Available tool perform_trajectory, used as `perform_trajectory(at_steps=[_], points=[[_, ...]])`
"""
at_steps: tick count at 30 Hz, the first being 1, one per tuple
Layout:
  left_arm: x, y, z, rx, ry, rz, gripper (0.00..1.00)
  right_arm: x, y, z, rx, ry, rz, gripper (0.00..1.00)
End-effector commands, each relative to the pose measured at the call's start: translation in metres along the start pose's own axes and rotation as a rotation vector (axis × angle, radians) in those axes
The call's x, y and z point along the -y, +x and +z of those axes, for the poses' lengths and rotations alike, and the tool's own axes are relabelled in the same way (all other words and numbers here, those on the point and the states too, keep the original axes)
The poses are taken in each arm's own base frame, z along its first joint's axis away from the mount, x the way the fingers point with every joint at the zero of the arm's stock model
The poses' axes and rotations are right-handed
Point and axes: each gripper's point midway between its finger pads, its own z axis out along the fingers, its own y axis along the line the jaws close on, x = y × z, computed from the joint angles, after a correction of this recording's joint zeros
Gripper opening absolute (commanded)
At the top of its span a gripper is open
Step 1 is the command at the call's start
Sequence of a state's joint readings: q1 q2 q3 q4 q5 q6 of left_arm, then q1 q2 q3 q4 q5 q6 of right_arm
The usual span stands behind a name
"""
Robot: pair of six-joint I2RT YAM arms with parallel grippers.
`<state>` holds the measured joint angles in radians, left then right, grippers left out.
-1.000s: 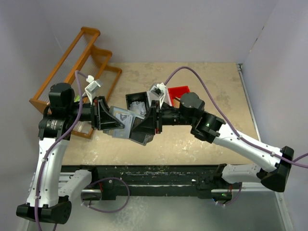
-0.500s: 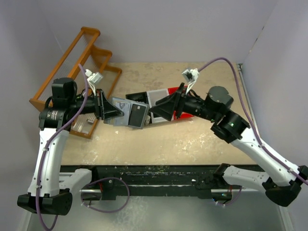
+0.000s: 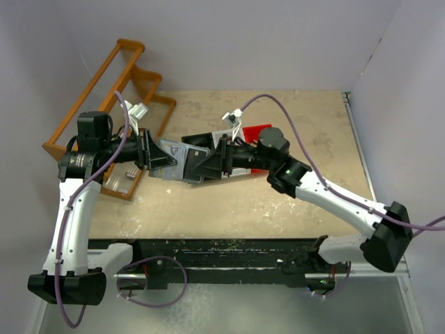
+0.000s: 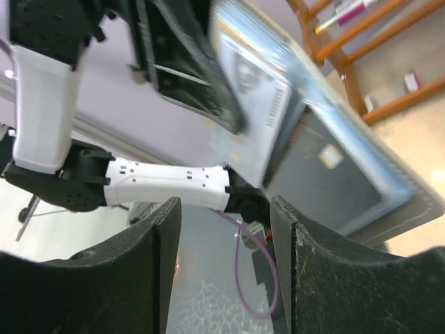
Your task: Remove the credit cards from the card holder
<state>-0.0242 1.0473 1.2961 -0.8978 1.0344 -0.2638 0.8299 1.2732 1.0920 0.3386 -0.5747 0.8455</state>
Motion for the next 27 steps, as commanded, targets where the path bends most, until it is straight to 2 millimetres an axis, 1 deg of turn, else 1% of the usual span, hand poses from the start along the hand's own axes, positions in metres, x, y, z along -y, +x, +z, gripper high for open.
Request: perform_trajectory(at_steps=[1, 4, 7, 9, 11, 14, 19, 22, 27], points=[[0.033, -0.009, -0.008, 0.013, 0.138, 0.033, 0.04, -0.027, -0.004, 0.004, 0.008, -0.168, 0.001, 0.56], [0.046, -0.008, -0.011, 0.001, 0.196, 0.024, 0.05, -0.019, 0.007, 0.008, -0.020, -0.179, 0.041, 0.55], [0.060, -0.005, -0.016, -0.022, 0.273, 0.005, 0.07, -0.013, 0.012, 0.011, -0.025, -0.184, 0.062, 0.54], [0.066, -0.004, -0.018, -0.035, 0.313, -0.004, 0.07, -0.012, 0.010, 0.014, -0.011, -0.192, 0.067, 0.54], [0.072, -0.002, -0.020, -0.044, 0.344, -0.011, 0.08, -0.015, 0.001, 0.017, 0.024, -0.210, 0.057, 0.54], [0.077, -0.001, -0.022, -0.049, 0.379, -0.013, 0.08, -0.019, -0.002, 0.021, 0.034, -0.242, 0.070, 0.52], [0.084, -0.001, -0.025, -0.046, 0.399, -0.001, 0.10, -0.023, -0.003, 0.028, 0.037, -0.262, 0.077, 0.48], [0.084, -0.001, -0.026, -0.045, 0.399, 0.001, 0.11, -0.026, -0.003, 0.032, 0.038, -0.275, 0.080, 0.42], [0.083, 0.001, -0.025, -0.049, 0.403, -0.004, 0.14, -0.029, -0.006, 0.033, 0.054, -0.299, 0.088, 0.22]])
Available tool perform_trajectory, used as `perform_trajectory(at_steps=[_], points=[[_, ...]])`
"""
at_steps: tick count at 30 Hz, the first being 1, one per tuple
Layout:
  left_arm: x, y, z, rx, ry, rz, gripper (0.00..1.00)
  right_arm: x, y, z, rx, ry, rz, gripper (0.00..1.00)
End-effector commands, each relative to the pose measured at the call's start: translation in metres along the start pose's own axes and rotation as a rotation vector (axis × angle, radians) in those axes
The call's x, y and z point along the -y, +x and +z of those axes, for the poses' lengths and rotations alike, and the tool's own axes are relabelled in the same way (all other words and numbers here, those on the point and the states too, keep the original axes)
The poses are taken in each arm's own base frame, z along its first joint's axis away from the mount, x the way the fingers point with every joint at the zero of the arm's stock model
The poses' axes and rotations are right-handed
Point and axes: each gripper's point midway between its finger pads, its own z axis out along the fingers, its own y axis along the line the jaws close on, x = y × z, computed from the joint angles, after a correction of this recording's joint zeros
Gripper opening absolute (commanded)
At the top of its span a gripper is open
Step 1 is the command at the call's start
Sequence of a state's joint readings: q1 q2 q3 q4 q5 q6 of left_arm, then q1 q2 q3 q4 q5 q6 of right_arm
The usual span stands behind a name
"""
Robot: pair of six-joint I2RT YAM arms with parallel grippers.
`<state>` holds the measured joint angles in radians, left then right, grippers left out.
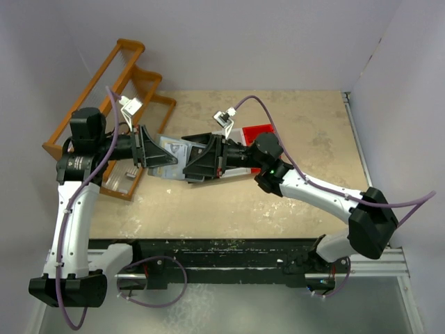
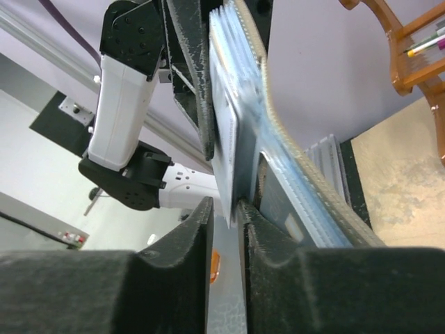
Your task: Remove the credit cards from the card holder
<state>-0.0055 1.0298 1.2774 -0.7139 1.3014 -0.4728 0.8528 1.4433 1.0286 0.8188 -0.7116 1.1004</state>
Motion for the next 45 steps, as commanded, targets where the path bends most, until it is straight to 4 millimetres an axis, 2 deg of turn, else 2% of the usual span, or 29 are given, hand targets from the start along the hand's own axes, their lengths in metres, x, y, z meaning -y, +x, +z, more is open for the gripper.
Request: perform_trajectory(at_steps=[1, 3, 7, 13, 16, 25, 31, 34, 35, 37, 38, 40, 42, 45], points=[[0.035, 0.013, -0.006, -0.053, 0.139, 0.037, 0.15, -0.013, -0.016, 0.009, 0.059, -0.048, -0.026, 0.18], [0.035, 0.013, -0.006, -0.049, 0.134, 0.046, 0.18, -0.012, -0.017, 0.010, 0.066, -0.044, -0.018, 0.11], [0.034, 0.017, -0.006, -0.050, 0.138, 0.060, 0.36, -0.008, -0.016, 0.009, 0.079, -0.036, -0.002, 0.00], [0.033, 0.028, -0.007, -0.079, 0.185, 0.053, 0.43, -0.008, -0.012, 0.005, 0.076, -0.041, 0.010, 0.00], [0.037, 0.031, -0.009, -0.094, 0.216, 0.055, 0.42, 0.001, 0.000, 0.000, 0.056, -0.024, 0.037, 0.00], [0.043, 0.032, -0.011, -0.106, 0.241, 0.055, 0.24, 0.003, 0.009, -0.011, 0.067, -0.012, 0.043, 0.00], [0.044, 0.031, -0.011, -0.102, 0.234, 0.054, 0.23, 0.004, 0.013, -0.015, 0.069, -0.003, 0.042, 0.00], [0.044, 0.031, -0.011, -0.097, 0.225, 0.060, 0.23, 0.003, 0.008, -0.014, 0.084, 0.001, 0.037, 0.00], [0.044, 0.031, -0.011, -0.097, 0.225, 0.062, 0.22, 0.002, 0.004, -0.012, 0.096, -0.005, 0.030, 0.05], [0.044, 0.031, -0.011, -0.097, 0.224, 0.059, 0.21, -0.004, -0.004, -0.009, 0.120, -0.026, 0.015, 0.24], [0.040, 0.029, -0.010, -0.086, 0.203, 0.057, 0.20, -0.005, -0.007, -0.007, 0.126, -0.034, 0.014, 0.29], [0.039, 0.029, -0.009, -0.082, 0.194, 0.058, 0.19, -0.008, -0.010, -0.005, 0.133, -0.051, 0.016, 0.32], [0.038, 0.028, -0.009, -0.079, 0.189, 0.059, 0.18, -0.010, -0.012, -0.003, 0.136, -0.062, 0.015, 0.30], [0.038, 0.028, -0.009, -0.078, 0.186, 0.058, 0.18, -0.010, -0.012, -0.003, 0.136, -0.067, 0.022, 0.14]])
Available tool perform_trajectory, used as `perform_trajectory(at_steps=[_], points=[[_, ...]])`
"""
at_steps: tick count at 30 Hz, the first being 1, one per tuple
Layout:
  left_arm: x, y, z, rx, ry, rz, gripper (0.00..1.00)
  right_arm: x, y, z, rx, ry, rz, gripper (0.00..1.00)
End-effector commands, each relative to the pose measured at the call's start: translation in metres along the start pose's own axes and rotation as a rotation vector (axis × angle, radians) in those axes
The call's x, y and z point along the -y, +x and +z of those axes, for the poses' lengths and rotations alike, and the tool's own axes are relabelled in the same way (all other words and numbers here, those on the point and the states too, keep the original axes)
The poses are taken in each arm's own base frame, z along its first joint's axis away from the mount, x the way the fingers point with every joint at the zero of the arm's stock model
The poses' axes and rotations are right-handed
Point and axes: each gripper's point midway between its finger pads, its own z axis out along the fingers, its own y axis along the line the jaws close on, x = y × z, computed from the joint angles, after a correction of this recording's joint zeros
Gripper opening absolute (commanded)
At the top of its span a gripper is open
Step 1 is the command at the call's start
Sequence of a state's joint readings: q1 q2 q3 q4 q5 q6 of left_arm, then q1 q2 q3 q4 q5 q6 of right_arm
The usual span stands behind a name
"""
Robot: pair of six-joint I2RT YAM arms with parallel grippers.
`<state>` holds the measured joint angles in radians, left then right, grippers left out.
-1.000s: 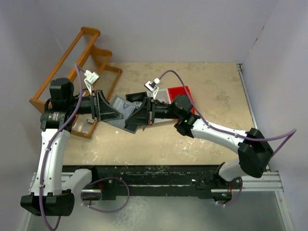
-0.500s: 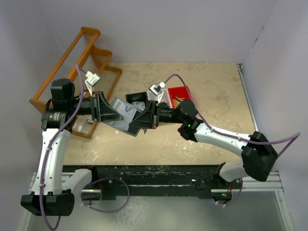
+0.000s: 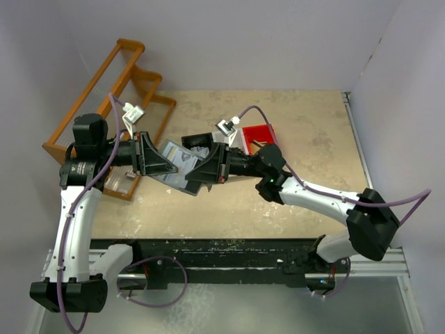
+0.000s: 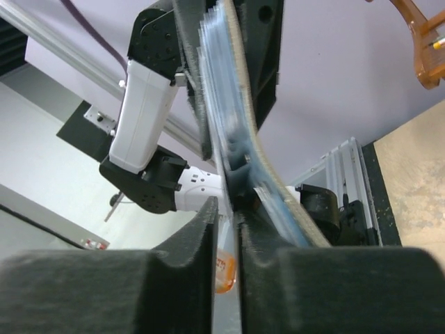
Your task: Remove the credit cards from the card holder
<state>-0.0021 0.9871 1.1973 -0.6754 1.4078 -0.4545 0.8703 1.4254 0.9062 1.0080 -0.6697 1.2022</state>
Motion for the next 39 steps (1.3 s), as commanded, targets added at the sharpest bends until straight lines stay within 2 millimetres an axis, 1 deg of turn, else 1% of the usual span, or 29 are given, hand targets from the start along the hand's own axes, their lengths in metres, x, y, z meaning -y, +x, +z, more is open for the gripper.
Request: perform_trajectory(at_steps=[1, 3, 10, 19, 21, 24, 26, 29, 30, 32, 34, 36, 38, 39], points=[[0.031, 0.007, -0.003, -0.038, 0.091, 0.039, 0.17, -0.006, -0.021, 0.006, 0.079, -0.021, -0.026, 0.09], [0.032, 0.006, -0.003, -0.037, 0.090, 0.044, 0.17, -0.004, -0.016, 0.003, 0.070, -0.024, -0.011, 0.00], [0.034, -0.002, -0.003, -0.030, 0.082, 0.049, 0.17, 0.007, 0.002, -0.013, 0.058, 0.002, 0.018, 0.00], [0.036, -0.008, -0.002, -0.017, 0.069, 0.066, 0.17, 0.006, 0.011, -0.031, 0.058, 0.027, 0.019, 0.00], [0.037, -0.012, -0.003, -0.004, 0.055, 0.094, 0.15, 0.011, 0.015, -0.038, 0.047, 0.059, 0.022, 0.00], [0.031, -0.021, -0.005, 0.027, -0.021, 0.143, 0.13, 0.029, 0.020, -0.057, 0.041, 0.166, 0.025, 0.00], [0.016, -0.030, -0.006, 0.043, -0.125, 0.184, 0.13, 0.039, 0.022, -0.071, 0.039, 0.241, 0.018, 0.00], [-0.018, -0.045, -0.017, 0.068, -0.351, 0.241, 0.11, 0.057, 0.025, -0.096, 0.032, 0.392, 0.013, 0.00], [-0.031, -0.048, -0.022, 0.073, -0.426, 0.249, 0.10, 0.061, 0.022, -0.102, 0.033, 0.437, 0.002, 0.00], [-0.049, -0.054, -0.032, 0.078, -0.540, 0.270, 0.10, 0.069, 0.018, -0.113, 0.027, 0.515, -0.017, 0.00], [-0.053, -0.055, -0.036, 0.082, -0.574, 0.285, 0.10, 0.084, 0.012, -0.119, 0.005, 0.611, -0.039, 0.00], [-0.050, -0.056, -0.036, 0.096, -0.576, 0.308, 0.10, 0.098, 0.007, -0.119, -0.026, 0.678, -0.064, 0.00], [-0.041, -0.057, -0.035, 0.104, -0.556, 0.332, 0.11, 0.113, -0.002, -0.115, -0.057, 0.728, -0.093, 0.00], [-0.035, -0.057, -0.034, 0.103, -0.536, 0.342, 0.11, 0.124, -0.003, -0.114, -0.079, 0.758, -0.097, 0.00]])
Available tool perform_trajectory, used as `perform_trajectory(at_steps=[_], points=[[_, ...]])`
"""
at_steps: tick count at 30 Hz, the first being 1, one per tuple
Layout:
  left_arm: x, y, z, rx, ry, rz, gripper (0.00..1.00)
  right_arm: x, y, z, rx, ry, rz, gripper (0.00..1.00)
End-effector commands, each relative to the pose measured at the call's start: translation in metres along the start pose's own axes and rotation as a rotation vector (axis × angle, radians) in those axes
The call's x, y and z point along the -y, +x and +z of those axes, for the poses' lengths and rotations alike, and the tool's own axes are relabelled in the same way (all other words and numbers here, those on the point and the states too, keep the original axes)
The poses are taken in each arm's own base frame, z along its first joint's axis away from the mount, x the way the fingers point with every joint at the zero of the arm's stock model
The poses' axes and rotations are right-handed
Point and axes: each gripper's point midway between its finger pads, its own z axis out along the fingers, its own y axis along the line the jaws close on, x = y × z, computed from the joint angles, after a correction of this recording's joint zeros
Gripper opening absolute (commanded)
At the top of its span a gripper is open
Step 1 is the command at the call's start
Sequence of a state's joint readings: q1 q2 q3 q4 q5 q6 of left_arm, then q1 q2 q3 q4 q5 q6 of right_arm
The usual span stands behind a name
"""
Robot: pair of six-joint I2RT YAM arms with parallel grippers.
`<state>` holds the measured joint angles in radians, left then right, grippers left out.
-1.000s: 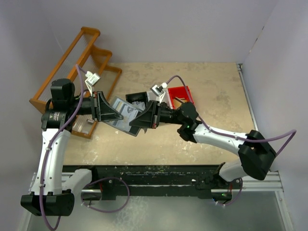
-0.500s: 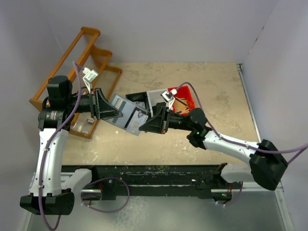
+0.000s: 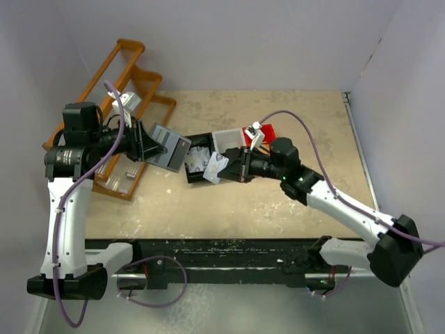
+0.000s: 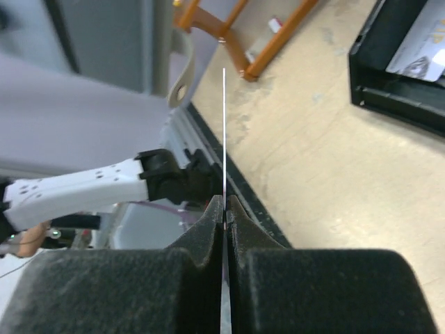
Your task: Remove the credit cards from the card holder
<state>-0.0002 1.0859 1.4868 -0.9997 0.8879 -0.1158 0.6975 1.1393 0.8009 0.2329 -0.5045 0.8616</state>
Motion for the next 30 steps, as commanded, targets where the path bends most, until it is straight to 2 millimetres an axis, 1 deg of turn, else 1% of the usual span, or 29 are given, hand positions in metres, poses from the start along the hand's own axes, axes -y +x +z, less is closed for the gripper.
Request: perform_trajectory(at_steps=[1, 2, 4, 5, 6, 9, 10, 11, 16, 19, 24, 27, 29, 30], points=[[0.018, -0.016, -0.016, 0.065, 0.008, 0.133, 0.11, 0.038, -0.012, 0.020, -0.068, 0.185, -0.116, 0.00], [0.027, -0.018, -0.019, 0.070, 0.037, 0.143, 0.12, 0.043, -0.017, 0.029, -0.082, 0.205, -0.129, 0.00], [0.040, -0.017, -0.022, 0.070, 0.094, 0.150, 0.12, 0.058, -0.019, 0.045, -0.125, 0.248, -0.144, 0.00], [0.046, -0.016, -0.023, 0.068, 0.122, 0.149, 0.12, 0.072, -0.023, 0.058, -0.131, 0.283, -0.147, 0.00], [0.052, -0.015, -0.024, 0.065, 0.156, 0.146, 0.12, 0.078, -0.027, 0.069, -0.134, 0.295, -0.152, 0.00], [0.063, -0.010, -0.026, 0.055, 0.216, 0.134, 0.12, 0.098, -0.029, 0.094, -0.171, 0.333, -0.144, 0.00], [0.065, -0.009, -0.026, 0.052, 0.232, 0.129, 0.12, 0.102, -0.032, 0.102, -0.173, 0.346, -0.147, 0.00], [0.068, -0.007, -0.027, 0.050, 0.249, 0.126, 0.12, 0.113, -0.029, 0.109, -0.191, 0.368, -0.145, 0.00], [0.078, -0.004, -0.031, 0.046, 0.300, 0.120, 0.12, 0.144, -0.022, 0.129, -0.239, 0.450, -0.153, 0.00], [0.082, -0.003, -0.033, 0.043, 0.321, 0.116, 0.12, 0.159, -0.019, 0.140, -0.259, 0.475, -0.153, 0.00], [0.089, 0.002, -0.035, 0.035, 0.357, 0.090, 0.12, 0.172, -0.014, 0.163, -0.285, 0.477, -0.153, 0.00], [0.091, 0.006, -0.036, 0.029, 0.373, 0.073, 0.12, 0.176, -0.013, 0.173, -0.291, 0.479, -0.155, 0.00], [0.093, 0.009, -0.037, 0.024, 0.383, 0.063, 0.12, 0.175, -0.016, 0.177, -0.281, 0.483, -0.160, 0.00], [0.094, 0.010, -0.037, 0.022, 0.392, 0.059, 0.12, 0.173, -0.018, 0.178, -0.275, 0.485, -0.165, 0.03]])
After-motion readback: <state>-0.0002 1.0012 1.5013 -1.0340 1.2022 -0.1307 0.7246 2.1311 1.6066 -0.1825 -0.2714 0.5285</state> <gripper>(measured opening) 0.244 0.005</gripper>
